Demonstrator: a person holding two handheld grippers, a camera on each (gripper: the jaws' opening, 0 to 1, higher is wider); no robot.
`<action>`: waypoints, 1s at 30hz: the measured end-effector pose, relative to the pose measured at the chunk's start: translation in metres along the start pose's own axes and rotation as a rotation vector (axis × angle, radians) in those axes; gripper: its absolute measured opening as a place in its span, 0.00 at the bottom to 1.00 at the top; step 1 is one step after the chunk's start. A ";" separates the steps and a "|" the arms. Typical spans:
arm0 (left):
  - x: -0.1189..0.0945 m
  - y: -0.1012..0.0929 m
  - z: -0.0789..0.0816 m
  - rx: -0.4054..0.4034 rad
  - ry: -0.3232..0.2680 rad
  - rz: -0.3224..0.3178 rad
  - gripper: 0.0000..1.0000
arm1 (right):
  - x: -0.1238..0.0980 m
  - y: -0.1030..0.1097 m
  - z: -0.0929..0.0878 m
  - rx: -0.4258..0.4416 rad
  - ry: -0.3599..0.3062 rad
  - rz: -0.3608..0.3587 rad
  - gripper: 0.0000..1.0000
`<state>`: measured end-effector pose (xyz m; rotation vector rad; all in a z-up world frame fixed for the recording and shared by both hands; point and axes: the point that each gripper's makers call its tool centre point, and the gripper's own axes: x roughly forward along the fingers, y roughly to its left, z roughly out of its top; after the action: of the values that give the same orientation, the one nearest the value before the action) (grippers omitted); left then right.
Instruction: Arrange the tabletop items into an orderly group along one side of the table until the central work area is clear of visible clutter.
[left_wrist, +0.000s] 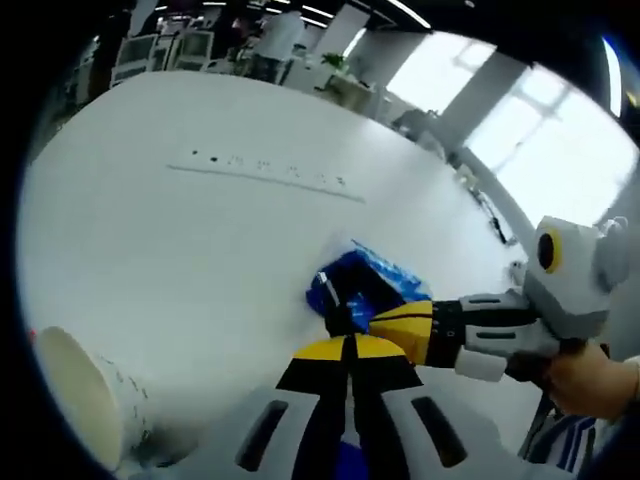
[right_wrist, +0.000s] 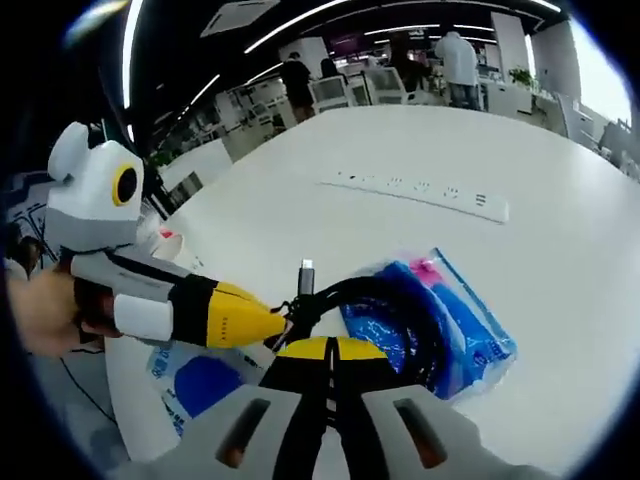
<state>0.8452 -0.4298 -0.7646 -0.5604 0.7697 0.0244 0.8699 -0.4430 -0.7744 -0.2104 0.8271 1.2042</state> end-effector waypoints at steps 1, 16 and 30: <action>0.000 0.002 -0.001 -0.019 -0.002 -0.001 0.00 | -0.001 0.001 0.000 -0.005 -0.001 0.001 0.00; -0.004 0.010 0.003 -0.070 -0.015 0.006 0.00 | -0.007 -0.060 -0.008 0.089 0.073 -0.105 0.25; -0.005 0.005 0.005 -0.105 -0.018 -0.011 0.00 | 0.003 -0.062 -0.019 -0.043 0.197 -0.188 0.08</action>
<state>0.8440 -0.4220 -0.7606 -0.6631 0.7506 0.0596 0.9162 -0.4748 -0.8068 -0.4381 0.9315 1.0361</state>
